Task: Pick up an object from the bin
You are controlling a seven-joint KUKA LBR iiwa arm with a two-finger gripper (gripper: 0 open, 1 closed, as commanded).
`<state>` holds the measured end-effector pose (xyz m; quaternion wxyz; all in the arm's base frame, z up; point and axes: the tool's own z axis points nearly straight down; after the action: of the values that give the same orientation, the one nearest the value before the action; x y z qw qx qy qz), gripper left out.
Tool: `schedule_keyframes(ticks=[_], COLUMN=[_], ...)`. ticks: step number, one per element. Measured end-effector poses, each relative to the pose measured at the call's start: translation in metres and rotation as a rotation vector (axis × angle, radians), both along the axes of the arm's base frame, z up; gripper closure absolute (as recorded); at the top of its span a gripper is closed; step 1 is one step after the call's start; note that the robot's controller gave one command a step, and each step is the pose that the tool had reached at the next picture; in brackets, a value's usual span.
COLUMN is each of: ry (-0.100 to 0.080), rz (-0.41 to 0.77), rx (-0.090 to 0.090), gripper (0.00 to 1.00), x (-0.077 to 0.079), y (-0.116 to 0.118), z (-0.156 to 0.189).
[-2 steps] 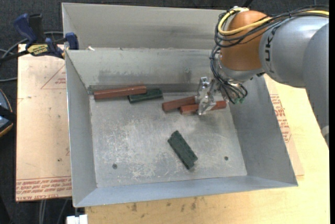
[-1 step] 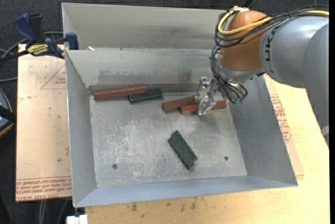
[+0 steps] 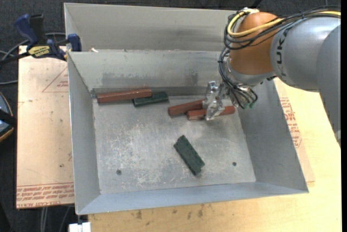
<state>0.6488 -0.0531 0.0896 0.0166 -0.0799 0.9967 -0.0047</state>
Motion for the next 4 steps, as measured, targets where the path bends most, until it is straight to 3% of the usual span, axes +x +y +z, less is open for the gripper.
schedule_keyframes(ticks=[2,4], ry=[0.031,0.035], rz=[0.0,0.0], rx=[0.007,0.008], gripper=[1.0,1.0], x=[-0.005,-0.005], y=[0.001,0.001], z=[0.011,0.04])
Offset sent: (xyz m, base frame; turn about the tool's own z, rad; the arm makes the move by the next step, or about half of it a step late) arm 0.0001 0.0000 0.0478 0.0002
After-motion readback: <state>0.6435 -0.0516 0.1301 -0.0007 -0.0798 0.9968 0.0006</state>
